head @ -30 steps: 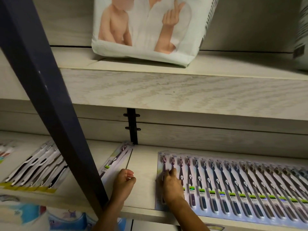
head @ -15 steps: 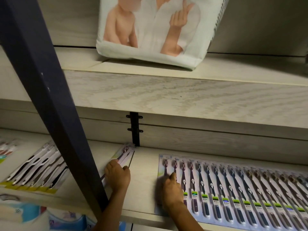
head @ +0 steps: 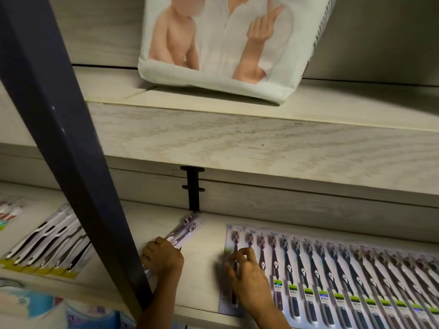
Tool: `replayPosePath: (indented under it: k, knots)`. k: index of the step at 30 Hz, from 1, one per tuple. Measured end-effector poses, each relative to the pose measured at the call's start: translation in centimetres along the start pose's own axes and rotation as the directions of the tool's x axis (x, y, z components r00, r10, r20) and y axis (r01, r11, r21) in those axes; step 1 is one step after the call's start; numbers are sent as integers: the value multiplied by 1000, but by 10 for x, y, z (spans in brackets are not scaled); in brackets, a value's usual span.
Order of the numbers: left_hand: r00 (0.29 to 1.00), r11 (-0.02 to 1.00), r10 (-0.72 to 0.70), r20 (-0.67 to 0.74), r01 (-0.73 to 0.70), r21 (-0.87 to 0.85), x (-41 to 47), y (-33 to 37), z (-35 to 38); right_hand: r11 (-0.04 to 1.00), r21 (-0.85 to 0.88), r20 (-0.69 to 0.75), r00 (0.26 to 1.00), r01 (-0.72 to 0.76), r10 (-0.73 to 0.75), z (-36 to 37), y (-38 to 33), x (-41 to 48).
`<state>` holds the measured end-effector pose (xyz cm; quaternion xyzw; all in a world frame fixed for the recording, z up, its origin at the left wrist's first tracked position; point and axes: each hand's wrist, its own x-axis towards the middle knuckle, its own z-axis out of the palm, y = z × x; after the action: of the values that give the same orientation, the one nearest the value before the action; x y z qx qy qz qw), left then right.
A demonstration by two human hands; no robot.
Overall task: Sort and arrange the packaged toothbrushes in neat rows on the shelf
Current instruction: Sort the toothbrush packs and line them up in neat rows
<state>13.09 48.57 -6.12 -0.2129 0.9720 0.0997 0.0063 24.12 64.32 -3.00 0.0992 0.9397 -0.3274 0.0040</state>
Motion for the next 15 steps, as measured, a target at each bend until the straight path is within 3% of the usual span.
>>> replayPosePath:
  k: [6, 7, 10, 12, 15]
  knots:
    - [939, 953, 300, -167, -301, 18, -26, 1, -18, 953, 300, 8, 999, -42, 42, 1, -1, 2]
    - [916, 931, 360, -176, -366, -5, -34, 3, -22, 909, 408, 60, 996, -91, 73, 1, -4, 2]
    - [838, 845, 526, -144, -535, -25, -64, 9, -39, 643, 725, 245, 965, -249, 97, 1, -17, 0]
    - [802, 802, 592, -83, -596, -40, -76, 12, -37, 546, 774, 303, 945, -319, 124, 0, -22, 0]
    - [782, 777, 623, -10, -620, -107, -82, 7, -21, 566, 739, 328, 929, -366, 172, 3, -23, 1]
